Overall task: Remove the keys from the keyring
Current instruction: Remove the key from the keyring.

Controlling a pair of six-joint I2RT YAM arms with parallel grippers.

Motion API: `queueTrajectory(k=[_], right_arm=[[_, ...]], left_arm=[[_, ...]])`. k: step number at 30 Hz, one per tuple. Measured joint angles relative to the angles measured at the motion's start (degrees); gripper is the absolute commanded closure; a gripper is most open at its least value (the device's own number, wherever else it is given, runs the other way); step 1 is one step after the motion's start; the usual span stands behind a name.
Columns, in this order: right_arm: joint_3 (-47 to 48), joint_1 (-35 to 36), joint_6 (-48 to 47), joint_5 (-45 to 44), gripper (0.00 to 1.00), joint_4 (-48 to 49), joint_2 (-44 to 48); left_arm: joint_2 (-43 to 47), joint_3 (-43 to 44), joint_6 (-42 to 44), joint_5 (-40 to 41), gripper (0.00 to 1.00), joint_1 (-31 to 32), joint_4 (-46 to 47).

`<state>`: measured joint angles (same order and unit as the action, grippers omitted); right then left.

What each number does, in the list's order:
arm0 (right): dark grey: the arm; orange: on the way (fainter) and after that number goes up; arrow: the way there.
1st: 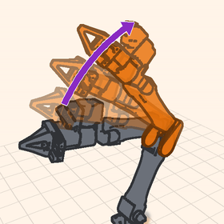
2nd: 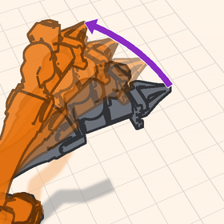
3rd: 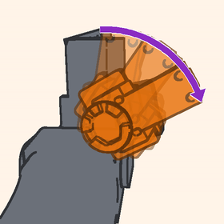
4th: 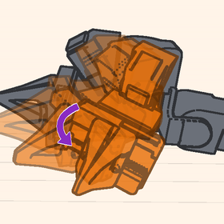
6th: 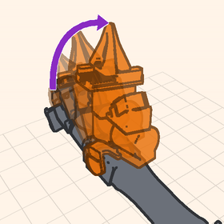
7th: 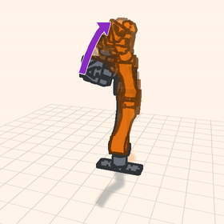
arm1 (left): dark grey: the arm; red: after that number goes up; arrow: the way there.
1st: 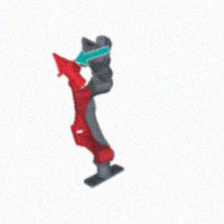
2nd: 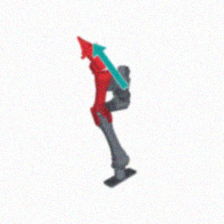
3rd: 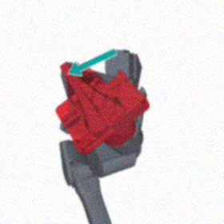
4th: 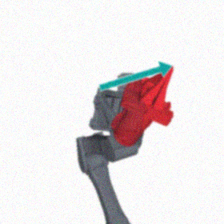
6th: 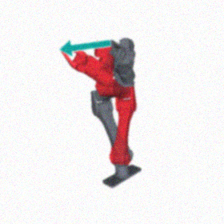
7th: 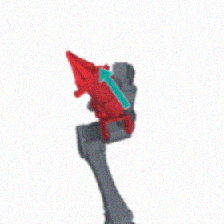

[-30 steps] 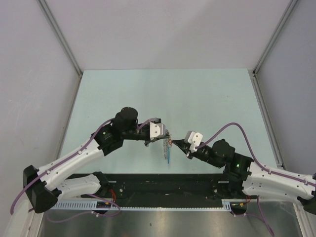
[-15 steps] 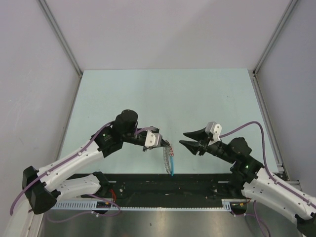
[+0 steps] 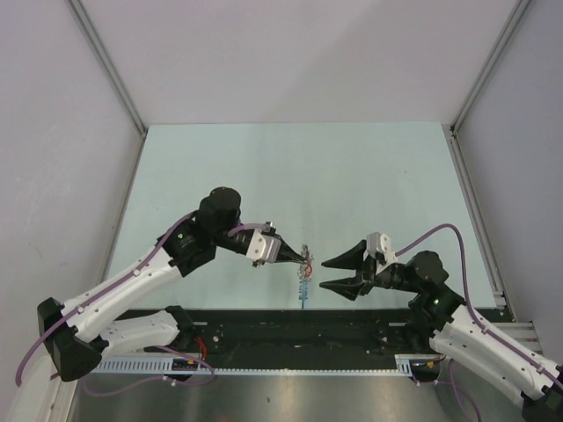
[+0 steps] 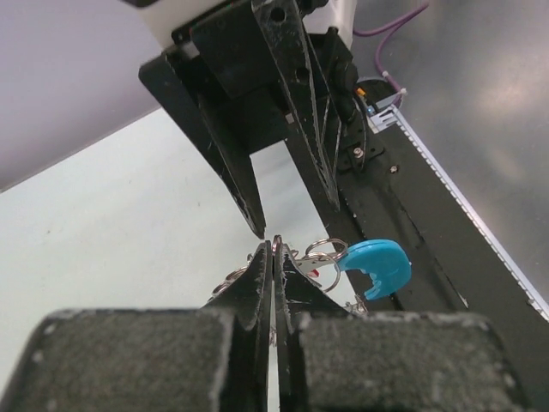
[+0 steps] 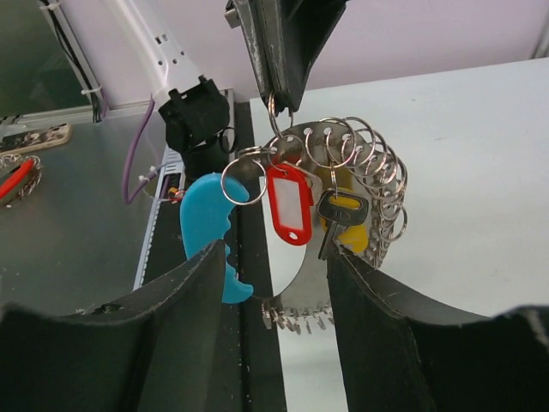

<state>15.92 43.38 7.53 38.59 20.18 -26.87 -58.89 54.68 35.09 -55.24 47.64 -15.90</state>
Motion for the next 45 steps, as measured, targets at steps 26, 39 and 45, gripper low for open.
queueTrajectory(k=[26,39,45], right_arm=[[-0.5,6.8,-2.1,-1.3,0.43,8.4,-5.4],[-0.5,8.2,-3.3,-3.1,0.44,7.2,-7.6],[-0.5,8.5,-4.0,-6.1,0.44,4.5,-3.7]], left_arm=[[0.0,0.2,-0.2,-3.5,1.0,0.0,0.4],[-0.1,0.2,-0.5,-3.5,1.0,0.0,0.4],[-0.1,0.2,-0.6,-3.5,0.99,0.0,0.4]])
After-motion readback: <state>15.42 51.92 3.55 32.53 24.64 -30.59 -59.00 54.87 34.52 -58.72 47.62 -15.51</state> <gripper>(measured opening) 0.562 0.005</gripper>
